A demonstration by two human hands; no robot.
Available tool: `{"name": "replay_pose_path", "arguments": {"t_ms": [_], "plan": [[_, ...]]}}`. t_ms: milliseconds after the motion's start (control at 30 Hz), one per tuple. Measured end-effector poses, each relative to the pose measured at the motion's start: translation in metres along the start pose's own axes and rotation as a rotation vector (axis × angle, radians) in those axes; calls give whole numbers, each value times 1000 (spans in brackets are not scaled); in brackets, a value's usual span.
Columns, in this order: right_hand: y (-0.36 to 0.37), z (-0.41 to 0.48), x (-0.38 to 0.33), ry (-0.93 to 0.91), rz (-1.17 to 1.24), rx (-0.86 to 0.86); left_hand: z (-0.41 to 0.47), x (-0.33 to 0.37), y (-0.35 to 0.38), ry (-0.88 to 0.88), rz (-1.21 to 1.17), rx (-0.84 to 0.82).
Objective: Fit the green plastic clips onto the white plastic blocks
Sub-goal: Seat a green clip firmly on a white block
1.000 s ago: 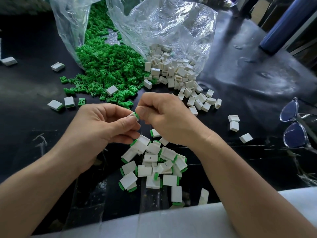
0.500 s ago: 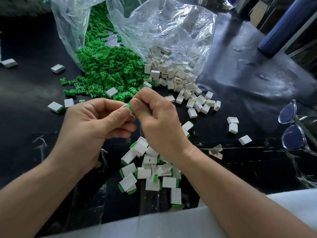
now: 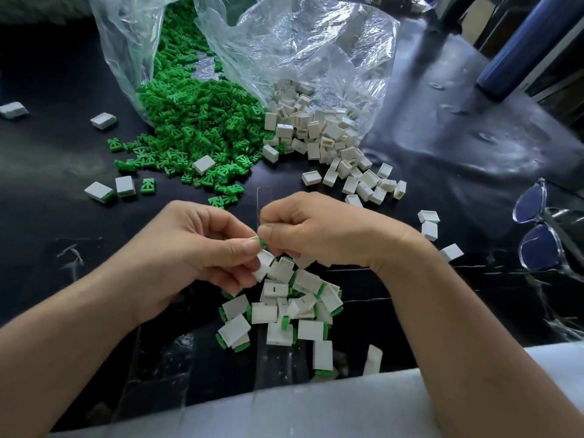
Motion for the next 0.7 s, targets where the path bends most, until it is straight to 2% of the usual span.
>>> {"name": "replay_pose_path", "arguments": {"t_ms": [100, 267, 400, 600, 700], "plan": [[0, -1, -3, -21, 6, -8, -1, 1, 0, -16, -4, -31], [-2, 5, -11, -89, 53, 304, -1, 5, -4, 152, -83, 74], [1, 8, -13, -86, 120, 478, -1, 4, -3, 228, -164, 150], [7, 9, -17, -74, 179, 577, -2, 4, -2, 297, -212, 199], [8, 10, -14, -57, 150, 539, 0, 4, -4, 292, -186, 191]]}}
Point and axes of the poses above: each hand's wrist, its own z-axis towards the middle knuckle, its own y-axis out of the palm, x = y × z, the point moved 3 cm from there along z, towards the middle knuckle, and after that the axes turned 15 degrees about -z, right-handed, at the moved point
